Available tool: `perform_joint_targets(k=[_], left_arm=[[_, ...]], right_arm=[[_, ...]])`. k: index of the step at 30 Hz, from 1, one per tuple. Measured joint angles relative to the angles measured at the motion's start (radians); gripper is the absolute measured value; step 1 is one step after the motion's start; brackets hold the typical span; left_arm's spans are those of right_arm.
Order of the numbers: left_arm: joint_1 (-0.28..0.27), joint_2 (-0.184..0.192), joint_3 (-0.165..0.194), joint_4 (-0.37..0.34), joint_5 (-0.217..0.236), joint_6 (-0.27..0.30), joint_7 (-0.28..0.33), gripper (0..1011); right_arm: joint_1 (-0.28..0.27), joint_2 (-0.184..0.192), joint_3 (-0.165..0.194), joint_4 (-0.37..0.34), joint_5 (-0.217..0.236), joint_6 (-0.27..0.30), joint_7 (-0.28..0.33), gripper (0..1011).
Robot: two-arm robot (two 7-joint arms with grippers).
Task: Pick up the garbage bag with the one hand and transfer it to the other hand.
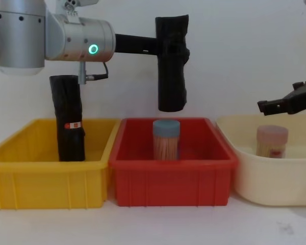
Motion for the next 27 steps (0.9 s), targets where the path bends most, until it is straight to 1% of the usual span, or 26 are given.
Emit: perform_joint_targets(k=[6, 9, 18, 23, 27], left_arm=[[-0.023, -0.018, 0.006, 0.039, -0.001, -0.016, -0.015, 447], [-0.032, -0.025, 0.008, 0.055, -0.003, -0.023, -0.021, 447], [-0.05, -0.038, 0.012, 0.085, -0.005, -0.035, -0.031, 447], [-0.055, -0.042, 0.014, 0.093, -0.006, -0.039, -0.034, 447], [-0.058, -0.044, 0.014, 0.098, -0.007, -0.041, -0.036, 447]], right_arm=[[-0.001, -0.001, 0.002, -0.001, 0.001, -0.001, 0.003, 1005], [-0.003, -0.003, 0.005, -0.004, 0.008, -0.007, 0.014, 1004], [-0.004, -0.017, 0.01, -0.021, 0.053, -0.046, 0.068, 1004], [0.004, -0.032, 0.001, -0.026, 0.074, -0.068, 0.097, 1004], [0.018, -0.05, -0.016, -0.022, 0.085, -0.084, 0.117, 1004]])
